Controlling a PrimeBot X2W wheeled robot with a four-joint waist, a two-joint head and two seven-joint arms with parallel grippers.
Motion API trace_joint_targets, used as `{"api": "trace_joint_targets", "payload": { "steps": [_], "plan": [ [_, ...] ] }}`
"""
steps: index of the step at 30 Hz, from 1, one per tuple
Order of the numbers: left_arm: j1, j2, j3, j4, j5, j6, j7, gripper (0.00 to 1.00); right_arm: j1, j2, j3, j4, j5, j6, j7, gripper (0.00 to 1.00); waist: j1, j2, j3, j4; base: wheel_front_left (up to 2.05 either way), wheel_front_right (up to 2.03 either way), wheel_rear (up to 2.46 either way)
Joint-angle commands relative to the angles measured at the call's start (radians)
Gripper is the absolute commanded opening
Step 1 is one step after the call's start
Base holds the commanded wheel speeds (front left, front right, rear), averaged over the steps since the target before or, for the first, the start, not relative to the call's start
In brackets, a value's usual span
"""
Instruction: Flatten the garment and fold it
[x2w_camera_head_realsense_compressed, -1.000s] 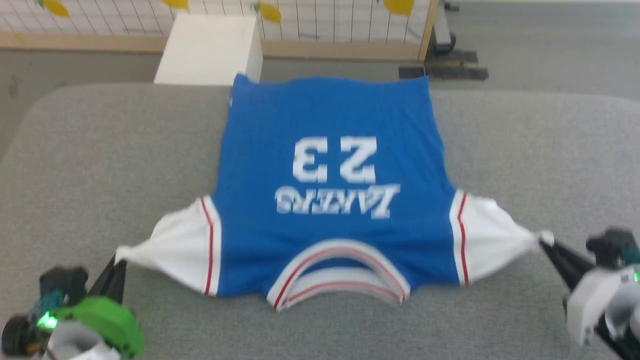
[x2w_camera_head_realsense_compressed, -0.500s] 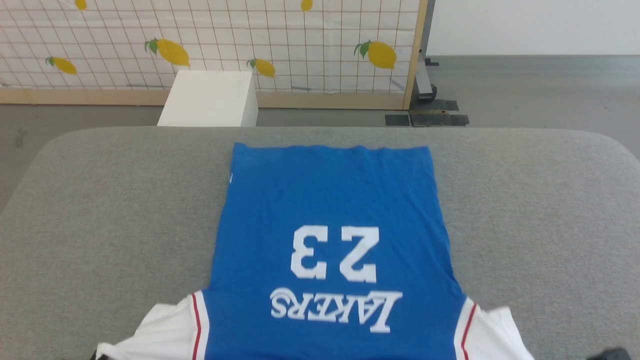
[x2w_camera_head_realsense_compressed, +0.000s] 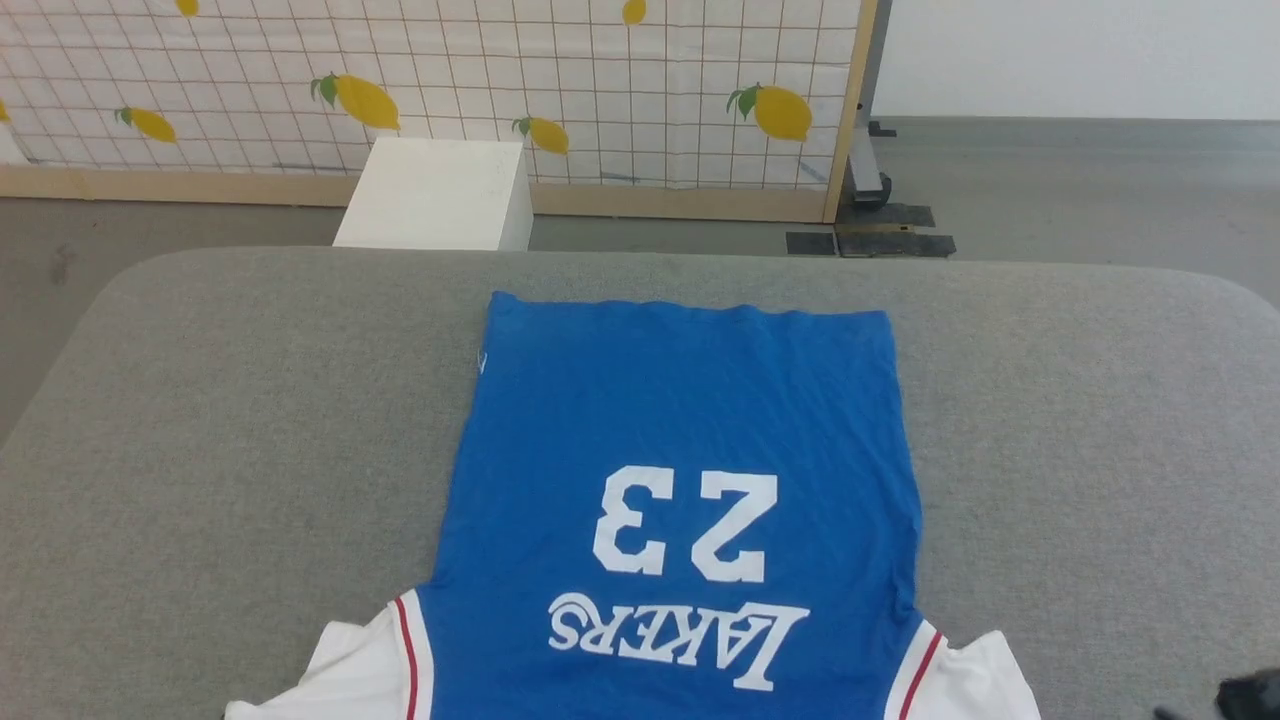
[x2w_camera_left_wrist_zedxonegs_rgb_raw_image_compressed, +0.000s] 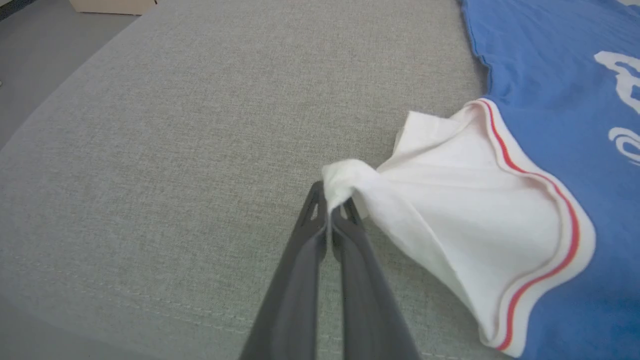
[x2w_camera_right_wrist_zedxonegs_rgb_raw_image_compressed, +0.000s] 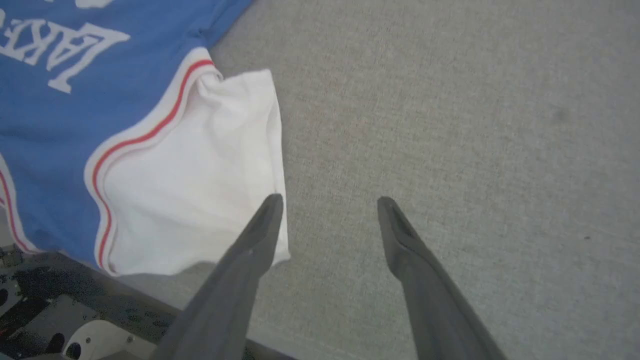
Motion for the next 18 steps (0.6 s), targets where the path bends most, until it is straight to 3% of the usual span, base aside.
{"api": "trace_joint_targets", "payload": {
  "steps": [1, 6, 10, 13, 18],
  "plan": [
    [-0.023, 0.001, 0.002, -0.001, 0.008, -0.006, -0.004, 0.00, -0.034, -0.006, -0.038, -0.023, 0.012, -0.002, 0.005, 1.00, 0.0001, 0.0000, 0.008, 0.004, 0.00, 0.00, 0.00],
    [-0.061, -0.008, -0.002, -0.027, 0.033, -0.012, -0.005, 0.00, -0.162, -0.060, -0.190, -0.099, -0.010, -0.002, 0.027, 1.00, 0.0001, 0.0000, 0.034, 0.024, 0.00, 0.00, 0.00],
    [-0.099, -0.019, -0.012, -0.050, 0.055, -0.019, -0.005, 0.00, -0.313, -0.090, -0.245, -0.142, -0.004, -0.002, 0.073, 1.00, 0.0001, 0.0000, 0.072, 0.057, 0.00, 0.00, 0.00],
    [-0.132, -0.032, -0.025, -0.068, 0.072, -0.024, -0.005, 0.00, -0.450, -0.114, -0.245, -0.147, -0.001, -0.002, 0.132, 1.00, 0.0001, 0.0000, 0.112, 0.090, 0.00, 0.00, 0.00],
    [-0.197, -0.061, -0.042, -0.098, 0.101, -0.039, -0.005, 0.00, -0.690, -0.151, -0.155, -0.102, 0.019, -0.002, 0.268, 1.00, 0.0001, 0.0000, 0.199, 0.151, 0.00, 0.00, 0.00]
  ]
}}
